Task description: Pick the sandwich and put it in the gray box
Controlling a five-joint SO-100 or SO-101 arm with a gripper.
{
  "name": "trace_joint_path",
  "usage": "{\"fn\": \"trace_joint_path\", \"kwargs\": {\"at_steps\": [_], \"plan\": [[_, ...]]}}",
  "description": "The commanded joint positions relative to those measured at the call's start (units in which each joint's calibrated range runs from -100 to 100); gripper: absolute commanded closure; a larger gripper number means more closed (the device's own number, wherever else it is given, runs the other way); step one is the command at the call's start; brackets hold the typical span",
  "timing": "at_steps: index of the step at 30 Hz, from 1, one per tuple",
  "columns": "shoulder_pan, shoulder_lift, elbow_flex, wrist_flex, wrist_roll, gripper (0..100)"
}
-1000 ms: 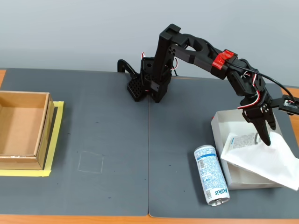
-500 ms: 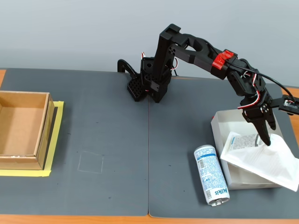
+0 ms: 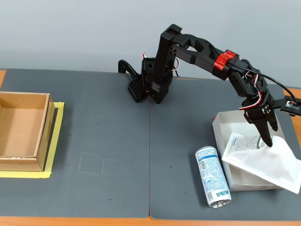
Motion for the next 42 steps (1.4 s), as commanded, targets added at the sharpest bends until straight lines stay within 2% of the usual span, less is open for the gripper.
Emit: {"fn": "trace_joint_path", "kwargs": {"at_steps": [1,20,28,34,37,42], "plan": [[0.09,-1.48,-2.71,-0.14,-0.07,74],[2.70,-9.79,0.27,-0.14,0.04,74],[5.76,-18.19,7.78,-0.05,0.04,74],[12.03,-28.44,17.64,-0.05,-0.01,74],[15.91,-32.94,22.61,-0.14,-0.07,78],[22.84,-40.74,32.11,-0.83,-0.07,91]]}}
